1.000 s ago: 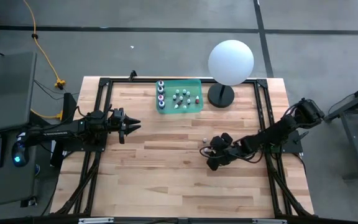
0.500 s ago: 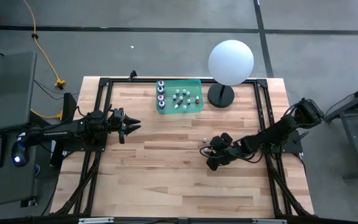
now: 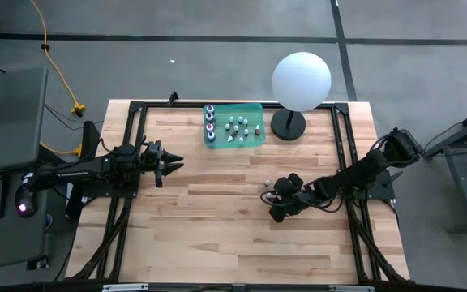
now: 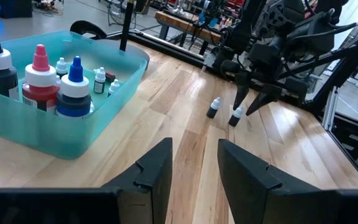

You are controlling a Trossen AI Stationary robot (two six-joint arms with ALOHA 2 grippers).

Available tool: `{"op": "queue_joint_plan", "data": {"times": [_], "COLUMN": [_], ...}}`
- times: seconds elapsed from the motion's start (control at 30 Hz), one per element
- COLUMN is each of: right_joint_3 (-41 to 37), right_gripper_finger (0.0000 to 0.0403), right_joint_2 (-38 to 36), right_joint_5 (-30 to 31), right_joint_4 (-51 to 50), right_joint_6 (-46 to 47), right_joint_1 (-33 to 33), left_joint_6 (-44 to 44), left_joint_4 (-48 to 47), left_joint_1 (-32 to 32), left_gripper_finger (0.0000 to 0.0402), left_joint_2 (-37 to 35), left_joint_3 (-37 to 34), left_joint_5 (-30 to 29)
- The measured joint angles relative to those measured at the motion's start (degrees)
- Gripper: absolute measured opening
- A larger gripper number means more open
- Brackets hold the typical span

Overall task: Pick & Place food coloring
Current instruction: Put the small light green food coloring bottle into the green bin

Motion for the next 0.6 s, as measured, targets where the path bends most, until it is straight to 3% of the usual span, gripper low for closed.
{"op": "queue_joint_plan", "data": {"times": [0.4,0.6], "right_joint_3": [-0.02,-0.02], "right_gripper_finger": [0.0075,0.0066], "right_joint_2": [0.00,0.00], "right_joint_5": [-3.05,-4.21], "right_joint_4": [2.18,2.19], "right_joint_6": [-2.59,-3.48], "right_joint_1": [-2.55,-2.67], "left_joint_6": [-0.02,-0.01], "left_joint_4": [0.00,0.00], "left_joint_1": [-0.01,0.00], "left_gripper_finger": [0.0127,0.0127], "left_joint_2": [0.01,0.01], "left_joint_3": [0.00,0.00], "left_joint_5": [0.00,-0.02]}}
